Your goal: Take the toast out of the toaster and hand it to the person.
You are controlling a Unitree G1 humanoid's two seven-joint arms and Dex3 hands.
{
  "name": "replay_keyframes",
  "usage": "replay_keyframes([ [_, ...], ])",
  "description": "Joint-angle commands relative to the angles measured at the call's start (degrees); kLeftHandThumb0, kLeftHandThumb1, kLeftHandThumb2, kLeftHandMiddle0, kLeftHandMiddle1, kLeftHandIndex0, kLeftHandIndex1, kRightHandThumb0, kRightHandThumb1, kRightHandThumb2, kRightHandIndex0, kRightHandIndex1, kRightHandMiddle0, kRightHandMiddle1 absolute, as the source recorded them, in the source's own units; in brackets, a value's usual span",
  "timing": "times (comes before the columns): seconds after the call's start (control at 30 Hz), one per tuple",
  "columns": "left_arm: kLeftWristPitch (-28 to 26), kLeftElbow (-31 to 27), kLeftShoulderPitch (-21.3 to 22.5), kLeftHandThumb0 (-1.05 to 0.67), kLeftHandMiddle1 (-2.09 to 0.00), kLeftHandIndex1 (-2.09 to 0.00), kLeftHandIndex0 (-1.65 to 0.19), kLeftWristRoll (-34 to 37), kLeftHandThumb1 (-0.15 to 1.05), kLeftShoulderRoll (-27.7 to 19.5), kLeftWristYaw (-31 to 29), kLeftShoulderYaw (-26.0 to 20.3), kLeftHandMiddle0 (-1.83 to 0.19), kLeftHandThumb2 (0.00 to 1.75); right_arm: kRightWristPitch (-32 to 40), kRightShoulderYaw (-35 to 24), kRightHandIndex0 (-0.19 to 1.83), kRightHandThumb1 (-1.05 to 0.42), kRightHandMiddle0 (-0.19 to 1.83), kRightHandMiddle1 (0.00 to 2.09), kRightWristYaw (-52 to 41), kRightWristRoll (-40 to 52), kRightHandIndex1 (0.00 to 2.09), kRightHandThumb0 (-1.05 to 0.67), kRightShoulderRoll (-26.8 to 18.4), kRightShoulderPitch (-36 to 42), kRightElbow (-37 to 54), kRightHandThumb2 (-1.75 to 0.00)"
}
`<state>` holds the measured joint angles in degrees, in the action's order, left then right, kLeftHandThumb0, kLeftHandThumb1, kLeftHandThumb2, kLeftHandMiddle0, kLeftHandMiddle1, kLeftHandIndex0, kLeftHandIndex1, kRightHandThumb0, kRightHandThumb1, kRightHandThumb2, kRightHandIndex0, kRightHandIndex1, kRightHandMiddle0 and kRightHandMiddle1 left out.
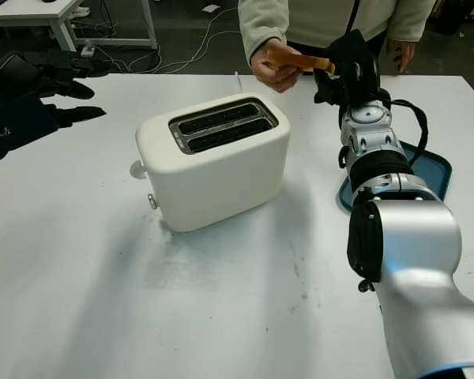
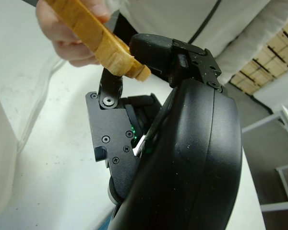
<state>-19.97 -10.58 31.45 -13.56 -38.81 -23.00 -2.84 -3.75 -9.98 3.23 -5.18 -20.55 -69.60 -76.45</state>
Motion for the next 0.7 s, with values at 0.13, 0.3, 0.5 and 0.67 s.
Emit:
replay_keyframes([
  [0.13, 0.97, 0.27, -0.17, -0.37, -0.62, -0.02, -0.67, -0.09, 0.88, -0.22, -0.17, 0.12, -0.50, 0.00, 2.08, 1.15, 0.67, -0.92, 0.20, 1.74, -1.92, -1.08, 1.75, -0.12, -0.27, 0.33, -0.32, -0.41],
  [0.3, 0.19, 0.01, -0.10, -0.37, -0.62, -0.01, -0.66, 0.23, 0.88, 0.00, -0.26, -0.05, -0.49, 0.00, 0.70, 3.68, 0.67, -0.92, 0.29, 1.75, -2.43, -3.56, 1.75, -0.19, -0.63, 0.81, -0.03, -0.34],
  [0.5, 0.02, -0.46, -0.33, -0.35, -0.62, -0.01, -0.66, 0.19, 0.88, -0.12, -0.37, -0.17, -0.49, 0.00, -3.17, 6.26, 0.39, -0.92, 0.38, 0.23, -7.16, -5.35, 0.32, -0.72, -1.98, 1.13, 1.13, -0.07],
  [0.67, 0.20, -0.80, -1.44, -0.33, -0.62, -0.01, -0.66, 1.04, 0.88, 0.39, 0.22, -1.14, -0.48, 0.00, -8.01, 5.93, 0.22, -0.92, 0.21, 0.02, -11.41, -3.86, 0.02, -0.79, -3.47, 2.27, 3.84, -0.04],
])
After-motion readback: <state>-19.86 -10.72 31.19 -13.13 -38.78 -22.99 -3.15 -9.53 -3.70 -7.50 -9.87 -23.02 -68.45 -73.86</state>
